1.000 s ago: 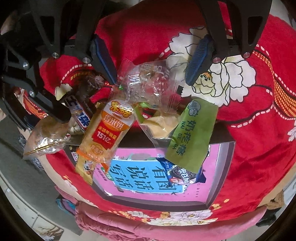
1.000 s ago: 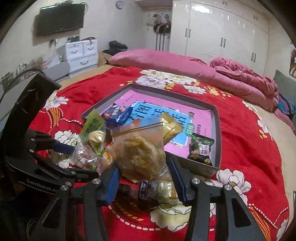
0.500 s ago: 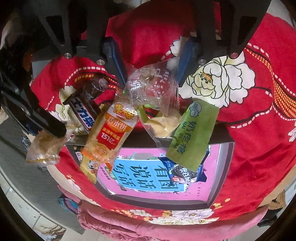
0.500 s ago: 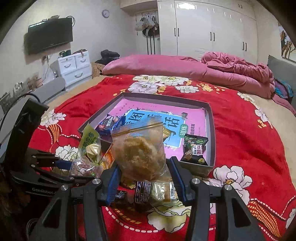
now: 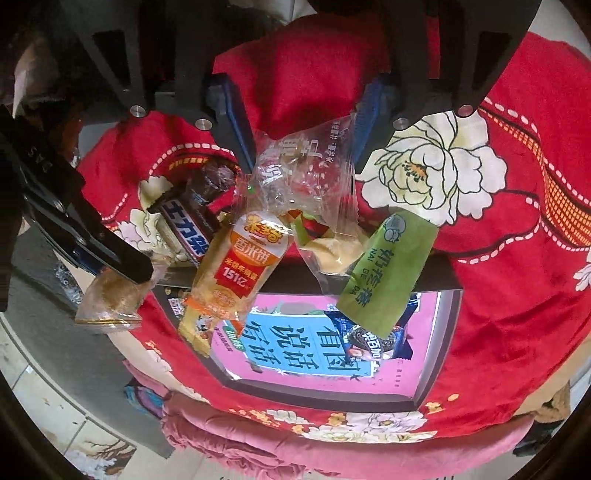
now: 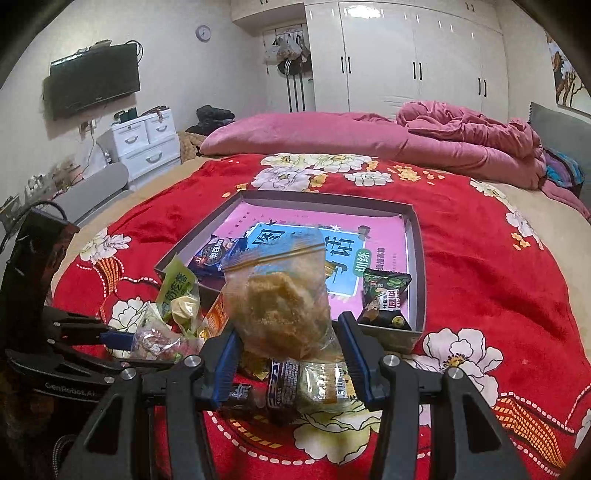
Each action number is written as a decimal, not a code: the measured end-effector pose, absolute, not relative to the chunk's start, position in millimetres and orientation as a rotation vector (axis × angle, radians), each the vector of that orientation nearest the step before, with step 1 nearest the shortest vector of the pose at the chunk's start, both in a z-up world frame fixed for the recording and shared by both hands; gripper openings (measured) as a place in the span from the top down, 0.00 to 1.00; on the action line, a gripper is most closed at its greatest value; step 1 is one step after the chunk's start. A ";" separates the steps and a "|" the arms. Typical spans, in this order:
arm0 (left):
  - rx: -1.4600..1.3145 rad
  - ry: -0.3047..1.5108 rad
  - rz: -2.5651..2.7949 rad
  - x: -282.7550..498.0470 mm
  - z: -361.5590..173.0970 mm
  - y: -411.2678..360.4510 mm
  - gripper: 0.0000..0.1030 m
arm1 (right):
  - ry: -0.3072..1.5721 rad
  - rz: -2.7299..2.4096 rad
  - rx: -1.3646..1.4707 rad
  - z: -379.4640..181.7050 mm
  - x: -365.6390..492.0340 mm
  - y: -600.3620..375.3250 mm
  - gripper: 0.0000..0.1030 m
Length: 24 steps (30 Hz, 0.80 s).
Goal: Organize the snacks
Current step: 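Lift the red-candy bag with the left gripper while the right lifts the brown-snack bag over the tray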
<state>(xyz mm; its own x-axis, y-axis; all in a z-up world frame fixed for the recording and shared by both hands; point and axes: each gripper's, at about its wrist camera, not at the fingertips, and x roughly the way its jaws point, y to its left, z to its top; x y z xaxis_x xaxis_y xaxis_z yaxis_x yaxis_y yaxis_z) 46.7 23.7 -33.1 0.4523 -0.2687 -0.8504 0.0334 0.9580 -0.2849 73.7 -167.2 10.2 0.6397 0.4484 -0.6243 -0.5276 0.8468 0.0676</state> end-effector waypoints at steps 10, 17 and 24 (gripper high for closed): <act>-0.216 0.985 -0.187 38.6 -12.7 21.6 0.49 | 0.662 0.552 -0.117 12.8 74.2 -170.4 0.50; -0.208 0.922 -0.173 37.1 -2.2 23.8 0.49 | 0.651 0.538 -0.092 15.7 75.1 -174.9 0.50; -0.226 0.864 -0.150 39.4 7.5 32.4 0.49 | 0.639 0.504 -0.072 18.5 77.9 -181.3 0.50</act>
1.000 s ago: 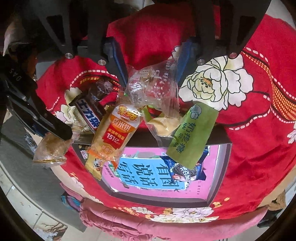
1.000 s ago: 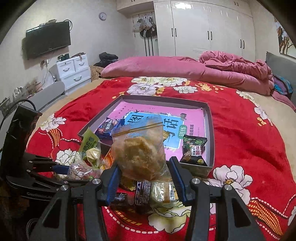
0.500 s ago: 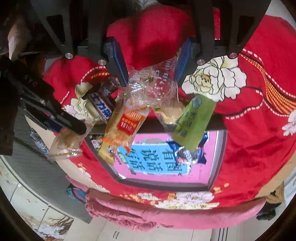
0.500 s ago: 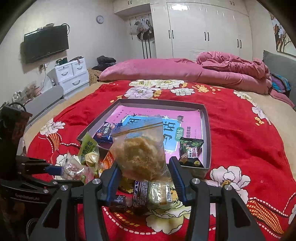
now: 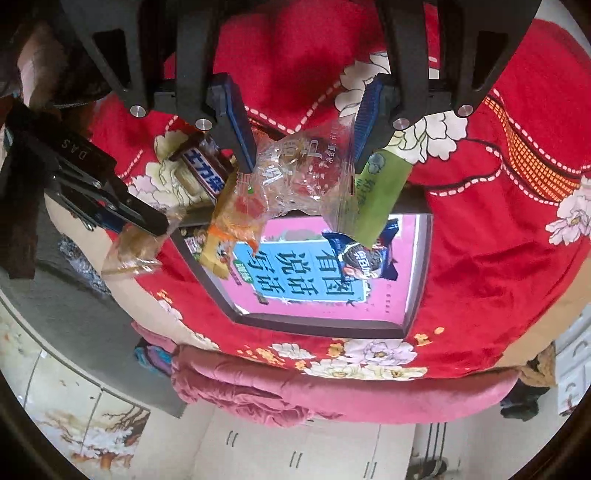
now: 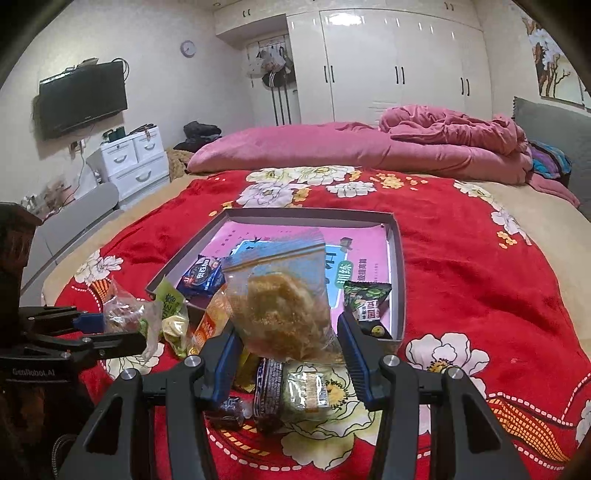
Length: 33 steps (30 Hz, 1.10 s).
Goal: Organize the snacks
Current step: 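Lift the red-candy bag with the left gripper while the right lifts the brown-snack bag over the tray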
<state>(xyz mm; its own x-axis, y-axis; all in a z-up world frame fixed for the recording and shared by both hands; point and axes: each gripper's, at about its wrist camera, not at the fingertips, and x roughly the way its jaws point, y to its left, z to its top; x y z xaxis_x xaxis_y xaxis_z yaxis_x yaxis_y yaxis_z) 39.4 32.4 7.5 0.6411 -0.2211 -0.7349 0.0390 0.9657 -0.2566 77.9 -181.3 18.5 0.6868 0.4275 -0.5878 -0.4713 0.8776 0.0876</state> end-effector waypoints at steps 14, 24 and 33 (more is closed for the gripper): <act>-0.287 0.782 -0.056 60.0 15.2 67.1 0.49 | 0.630 0.399 -0.025 20.2 90.7 -197.8 0.50; -0.325 0.752 0.002 77.4 12.4 88.2 0.49 | 0.640 0.331 0.028 18.7 103.8 -211.2 0.50; -0.357 0.764 0.039 96.0 3.3 103.5 0.49 | 0.650 0.287 0.076 16.6 114.7 -222.1 0.50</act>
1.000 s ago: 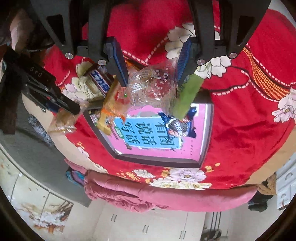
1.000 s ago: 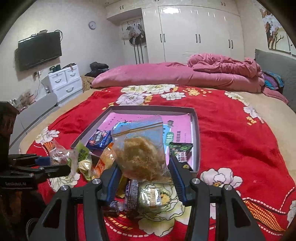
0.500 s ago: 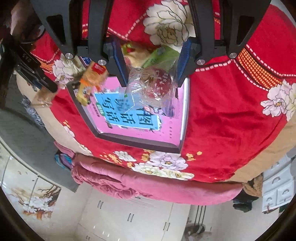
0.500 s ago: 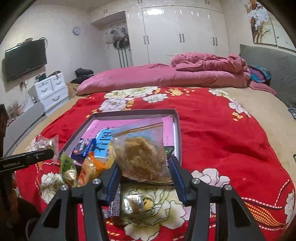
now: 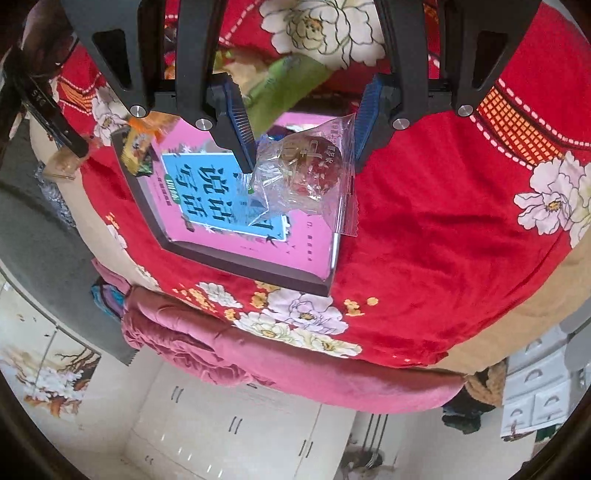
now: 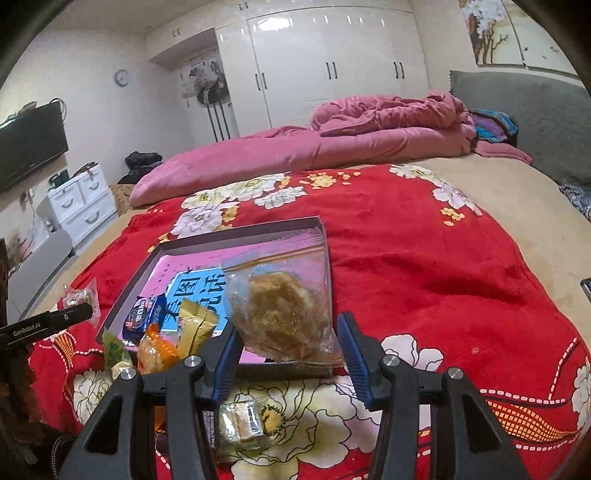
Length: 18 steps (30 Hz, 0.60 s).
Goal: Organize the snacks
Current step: 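Lift the red-candy bag with the left gripper while the right lifts the brown-snack bag over the tray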
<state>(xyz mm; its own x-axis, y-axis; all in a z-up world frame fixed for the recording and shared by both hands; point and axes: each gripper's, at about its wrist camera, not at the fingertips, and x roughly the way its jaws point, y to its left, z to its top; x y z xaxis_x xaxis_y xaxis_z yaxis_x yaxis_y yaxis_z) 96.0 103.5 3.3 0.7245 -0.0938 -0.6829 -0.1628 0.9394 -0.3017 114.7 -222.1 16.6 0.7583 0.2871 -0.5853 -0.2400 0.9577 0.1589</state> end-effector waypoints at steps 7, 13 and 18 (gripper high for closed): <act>-0.341 0.790 0.047 113.1 -6.4 104.7 0.49 | 0.660 0.265 0.078 12.8 123.1 -221.4 0.50; -0.327 0.806 0.052 123.8 -12.0 104.0 0.49 | 0.668 0.246 0.061 9.2 132.8 -217.2 0.50; -0.328 0.822 0.054 130.6 -17.5 103.6 0.49 | 0.677 0.237 0.055 5.1 140.0 -214.7 0.50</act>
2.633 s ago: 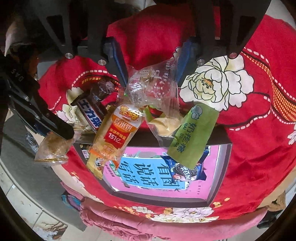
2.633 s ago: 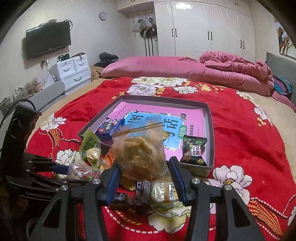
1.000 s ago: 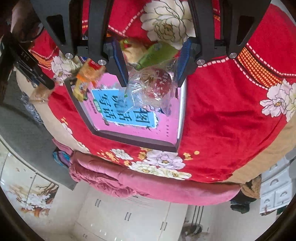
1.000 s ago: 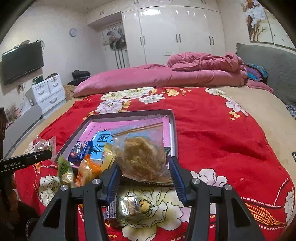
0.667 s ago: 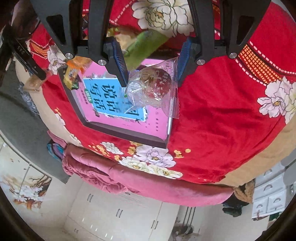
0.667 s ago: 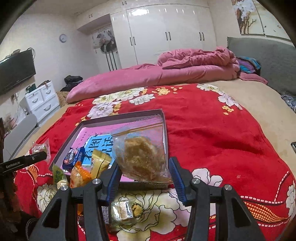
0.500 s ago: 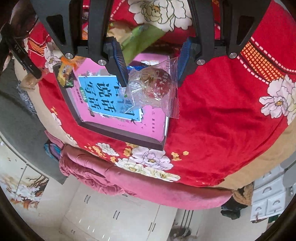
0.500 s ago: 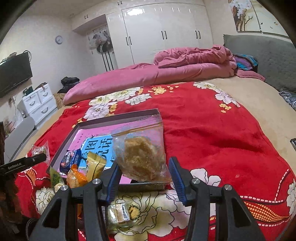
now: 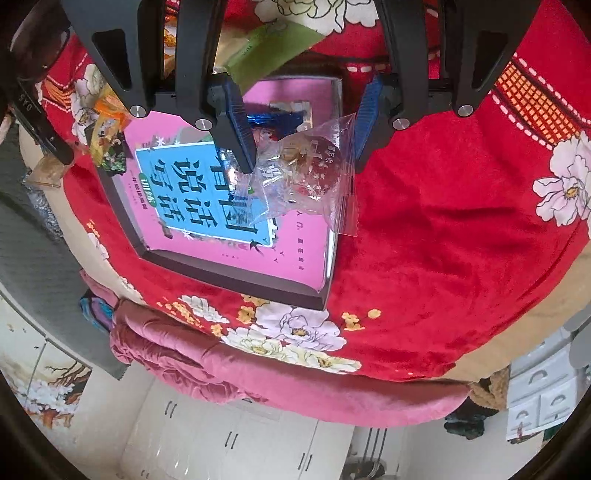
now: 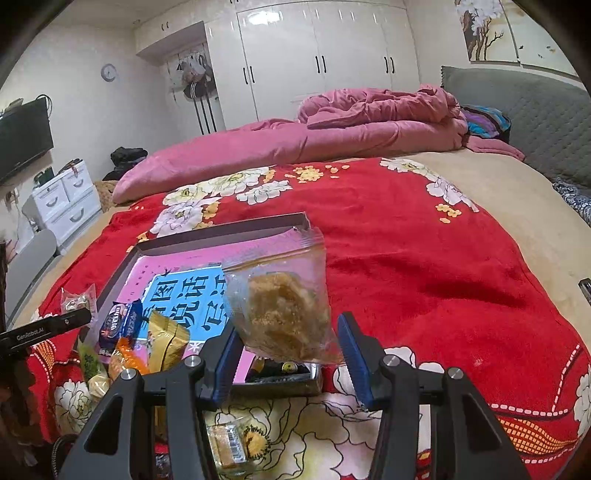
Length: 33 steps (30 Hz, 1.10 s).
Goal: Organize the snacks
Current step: 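Lift the red-candy bag with the left gripper while the right lifts the brown-snack bag over the tray, then lower the red-candy bag with the left gripper while the right lowers the brown-snack bag toward the tray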
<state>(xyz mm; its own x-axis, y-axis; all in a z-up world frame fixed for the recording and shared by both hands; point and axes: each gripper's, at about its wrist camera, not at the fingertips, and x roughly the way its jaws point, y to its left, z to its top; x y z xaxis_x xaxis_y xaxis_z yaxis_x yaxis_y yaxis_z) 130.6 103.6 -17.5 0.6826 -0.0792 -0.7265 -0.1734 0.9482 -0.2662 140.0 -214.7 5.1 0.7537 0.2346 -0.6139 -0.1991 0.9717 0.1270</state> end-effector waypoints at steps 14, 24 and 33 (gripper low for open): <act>-0.333 0.842 0.052 136.2 -23.9 102.4 0.49 | 0.714 0.238 0.022 -5.3 155.7 -200.4 0.50; -0.338 0.839 0.052 135.9 -23.6 102.2 0.49 | 0.729 0.277 -0.046 -11.3 157.0 -177.6 0.50; -0.337 0.827 0.058 133.7 -20.6 100.9 0.49 | 0.753 0.344 -0.079 -18.1 155.9 -159.4 0.50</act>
